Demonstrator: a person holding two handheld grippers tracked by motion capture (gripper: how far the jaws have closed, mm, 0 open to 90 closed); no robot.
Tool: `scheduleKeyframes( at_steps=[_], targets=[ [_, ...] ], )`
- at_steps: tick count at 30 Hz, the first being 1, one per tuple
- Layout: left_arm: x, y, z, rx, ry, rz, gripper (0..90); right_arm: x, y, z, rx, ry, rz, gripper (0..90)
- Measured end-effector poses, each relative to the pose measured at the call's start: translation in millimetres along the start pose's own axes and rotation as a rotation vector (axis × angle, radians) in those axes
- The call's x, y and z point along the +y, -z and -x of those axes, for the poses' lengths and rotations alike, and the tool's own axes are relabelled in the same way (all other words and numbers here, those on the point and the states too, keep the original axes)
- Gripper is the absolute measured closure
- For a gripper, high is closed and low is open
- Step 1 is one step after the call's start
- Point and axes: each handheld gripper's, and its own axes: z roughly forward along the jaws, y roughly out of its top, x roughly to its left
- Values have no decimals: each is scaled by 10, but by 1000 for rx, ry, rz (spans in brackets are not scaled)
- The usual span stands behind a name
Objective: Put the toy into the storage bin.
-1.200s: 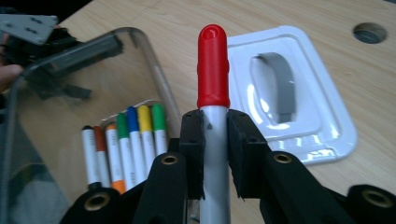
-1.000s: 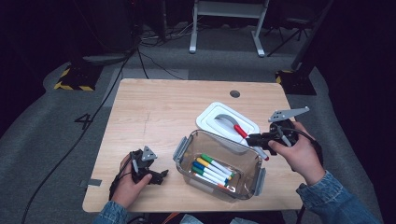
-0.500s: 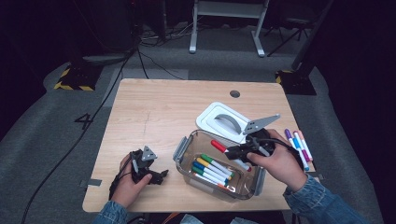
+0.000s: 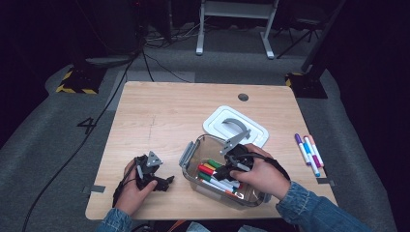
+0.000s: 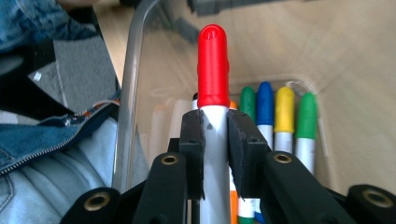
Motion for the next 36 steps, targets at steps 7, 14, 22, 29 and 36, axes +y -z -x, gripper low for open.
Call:
scheduleKeyframes(
  at_steps=[7, 14, 22, 29, 36],
  targets=[
    [0, 0, 0, 0, 0, 0, 2, 11, -286, 52, 39, 3, -86, 772],
    [0, 0, 0, 0, 0, 0, 2, -26, -487, 81, 63, 4, -156, 772],
    [0, 0, 0, 0, 0, 0, 2, -70, -621, 101, 80, 2, -203, 770],
    [0, 0, 0, 0, 0, 0, 2, -52, -574, 145, -1, 10, -82, 606],
    [0, 0, -1, 0, 0, 0, 2, 22, -270, 167, -81, -5, 104, 597]
  ],
)
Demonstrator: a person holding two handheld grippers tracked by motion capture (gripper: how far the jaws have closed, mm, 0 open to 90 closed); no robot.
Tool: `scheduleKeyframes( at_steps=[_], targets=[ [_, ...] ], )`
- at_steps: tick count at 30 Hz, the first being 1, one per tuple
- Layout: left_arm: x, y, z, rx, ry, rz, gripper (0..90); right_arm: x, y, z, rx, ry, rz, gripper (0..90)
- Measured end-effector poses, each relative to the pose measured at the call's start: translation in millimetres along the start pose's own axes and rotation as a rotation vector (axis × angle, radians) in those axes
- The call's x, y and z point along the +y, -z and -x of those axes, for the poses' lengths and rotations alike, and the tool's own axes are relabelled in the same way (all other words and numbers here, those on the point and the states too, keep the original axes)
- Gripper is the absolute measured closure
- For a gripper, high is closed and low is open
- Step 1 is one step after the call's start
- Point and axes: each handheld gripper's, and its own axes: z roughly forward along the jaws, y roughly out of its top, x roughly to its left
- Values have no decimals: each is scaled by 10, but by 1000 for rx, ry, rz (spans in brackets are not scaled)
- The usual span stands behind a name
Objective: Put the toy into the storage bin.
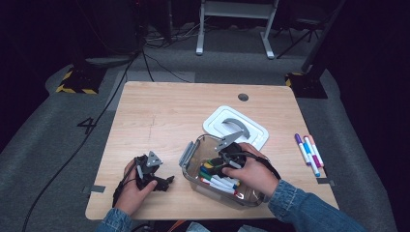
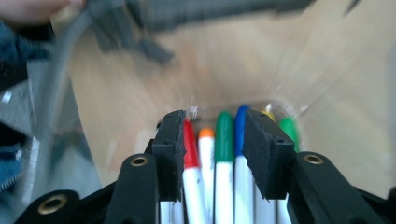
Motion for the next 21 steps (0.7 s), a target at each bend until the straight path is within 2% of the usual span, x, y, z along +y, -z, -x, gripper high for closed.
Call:
scheduleKeyframes(
  at_steps=[3, 6, 11, 15, 21],
  targets=[
    [0, 0, 0, 0, 0, 0, 2, 43, 167, -11, -27, 1, 65, 603],
    [0, 0, 0, 0, 0, 0, 2, 70, 327, -2, -52, -1, 99, 608],
    [0, 1, 1, 1, 0, 0, 2, 32, 625, 124, -113, -34, 150, 608],
    [0, 0, 0, 0, 1, 0, 2, -70, 856, 314, -181, -84, 181, 608],
    [-2, 0, 1, -1, 2, 1, 2, -300, 1156, 694, -304, -190, 210, 617]
  ],
)
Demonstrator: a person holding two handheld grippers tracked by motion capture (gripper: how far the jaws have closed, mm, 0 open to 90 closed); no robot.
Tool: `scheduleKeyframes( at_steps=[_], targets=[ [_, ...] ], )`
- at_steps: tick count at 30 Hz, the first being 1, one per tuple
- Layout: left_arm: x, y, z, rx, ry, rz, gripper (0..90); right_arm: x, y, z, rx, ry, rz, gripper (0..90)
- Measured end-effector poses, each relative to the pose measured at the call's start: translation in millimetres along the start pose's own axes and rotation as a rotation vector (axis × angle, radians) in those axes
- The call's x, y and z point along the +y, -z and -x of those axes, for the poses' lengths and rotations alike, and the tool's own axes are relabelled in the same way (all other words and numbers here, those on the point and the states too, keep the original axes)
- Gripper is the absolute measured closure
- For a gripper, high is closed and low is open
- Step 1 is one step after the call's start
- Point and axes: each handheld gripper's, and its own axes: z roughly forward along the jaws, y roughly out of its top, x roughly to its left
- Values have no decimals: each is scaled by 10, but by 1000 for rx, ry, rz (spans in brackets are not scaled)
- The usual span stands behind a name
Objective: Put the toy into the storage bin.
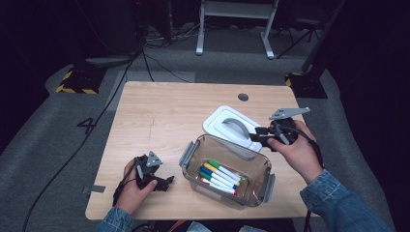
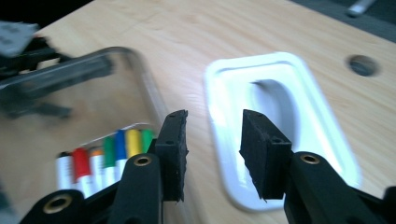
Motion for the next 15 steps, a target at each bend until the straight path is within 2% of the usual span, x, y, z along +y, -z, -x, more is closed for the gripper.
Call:
scheduleKeyframes(
  at_steps=[7, 12, 15],
  targets=[
    [-7, 5, 1, 2, 1, 1, 2, -199, 65, 552, -111, -111, -19, 620],
    [-8, 7, 2, 3, 1, 1, 2, -419, 18, 934, -230, -166, -93, 635],
    [-12, 12, 0, 6, -1, -1, 2, -562, -5, 1144, -261, -224, -125, 647]
  ],
)
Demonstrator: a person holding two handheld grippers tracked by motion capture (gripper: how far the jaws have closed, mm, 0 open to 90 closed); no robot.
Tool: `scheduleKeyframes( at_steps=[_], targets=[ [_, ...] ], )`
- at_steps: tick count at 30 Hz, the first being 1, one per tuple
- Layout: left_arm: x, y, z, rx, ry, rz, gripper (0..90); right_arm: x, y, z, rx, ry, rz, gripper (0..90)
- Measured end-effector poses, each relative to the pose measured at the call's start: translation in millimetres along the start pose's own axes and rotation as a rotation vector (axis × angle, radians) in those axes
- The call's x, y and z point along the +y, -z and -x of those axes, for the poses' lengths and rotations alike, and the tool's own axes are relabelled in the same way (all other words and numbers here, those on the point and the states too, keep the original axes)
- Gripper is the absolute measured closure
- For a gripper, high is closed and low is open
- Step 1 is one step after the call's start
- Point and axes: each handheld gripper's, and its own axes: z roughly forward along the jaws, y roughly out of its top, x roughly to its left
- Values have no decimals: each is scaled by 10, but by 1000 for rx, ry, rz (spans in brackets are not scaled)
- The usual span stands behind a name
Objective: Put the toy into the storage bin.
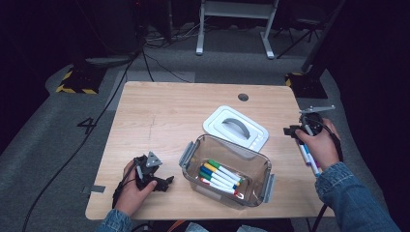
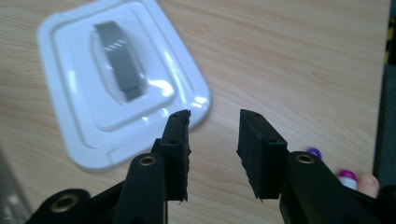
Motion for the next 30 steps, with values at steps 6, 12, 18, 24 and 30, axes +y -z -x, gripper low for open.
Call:
scheduleKeyframes(
  at_steps=[6, 12, 18, 24, 30],
  targets=[
    [-5, 6, -1, 2, -1, -2, 2, -218, -191, 335, -74, -67, -71, 656],
    [-5, 5, -1, 1, 0, -1, 2, -433, -364, 524, -106, -125, -117, 667],
    [-2, 2, -4, -1, 3, 0, 2, -592, -480, 632, -111, -172, -157, 673],
    [-1, 0, -6, -1, 3, 2, 2, -648, -544, 635, -120, -162, -174, 692],
    [-1, 0, -6, -1, 3, 1, 2, -675, -618, 628, -116, -162, -185, 747]
  ],
)
